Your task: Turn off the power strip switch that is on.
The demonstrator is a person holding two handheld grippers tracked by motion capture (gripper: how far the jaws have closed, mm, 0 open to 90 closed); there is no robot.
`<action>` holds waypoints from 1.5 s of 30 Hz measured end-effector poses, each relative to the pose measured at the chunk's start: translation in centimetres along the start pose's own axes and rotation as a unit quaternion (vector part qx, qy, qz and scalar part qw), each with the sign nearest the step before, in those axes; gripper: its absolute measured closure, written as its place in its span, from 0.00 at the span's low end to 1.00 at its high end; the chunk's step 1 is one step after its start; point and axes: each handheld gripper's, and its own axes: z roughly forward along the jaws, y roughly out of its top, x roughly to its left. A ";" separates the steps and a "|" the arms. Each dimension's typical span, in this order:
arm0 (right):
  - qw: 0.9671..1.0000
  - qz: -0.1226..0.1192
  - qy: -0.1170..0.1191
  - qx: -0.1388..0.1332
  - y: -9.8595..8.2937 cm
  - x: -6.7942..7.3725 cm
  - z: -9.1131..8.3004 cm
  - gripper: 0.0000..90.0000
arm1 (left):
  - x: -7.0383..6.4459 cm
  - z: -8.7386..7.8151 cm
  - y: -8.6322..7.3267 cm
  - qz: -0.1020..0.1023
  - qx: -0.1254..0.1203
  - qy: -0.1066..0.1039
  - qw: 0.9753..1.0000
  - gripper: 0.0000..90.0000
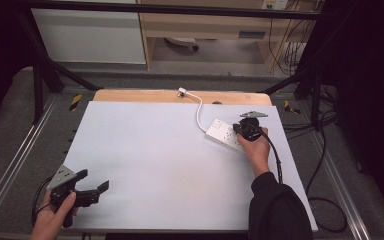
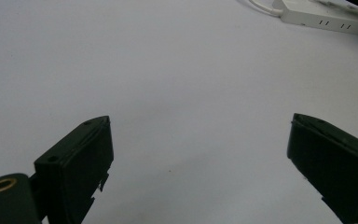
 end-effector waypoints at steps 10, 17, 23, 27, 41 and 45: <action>1.000 0.014 0.006 -0.007 0.3 0.2 -0.1 0.87 | 0.0 0.0 0.0 0.000 0.000 0.000 1.000 0.08; 1.000 0.028 0.006 -0.012 0.6 0.3 -0.4 0.64 | 0.0 0.0 0.0 0.001 0.000 0.000 1.000 0.08; 0.999 0.037 0.013 -0.009 1.0 0.5 -0.6 0.39 | 0.0 0.0 0.0 0.001 0.001 0.000 1.000 0.08; 0.999 0.042 0.015 0.001 1.4 0.7 -0.7 0.22 | 0.0 0.0 0.0 0.001 0.001 0.001 1.000 0.08; 0.999 0.037 -0.011 0.014 1.7 1.3 -0.4 0.08 | -0.1 0.1 -0.1 0.000 0.004 0.001 1.000 0.08; 0.999 0.037 -0.013 0.009 1.8 1.2 -0.5 0.07 | -0.1 0.1 -0.1 0.001 0.004 0.001 1.000 0.08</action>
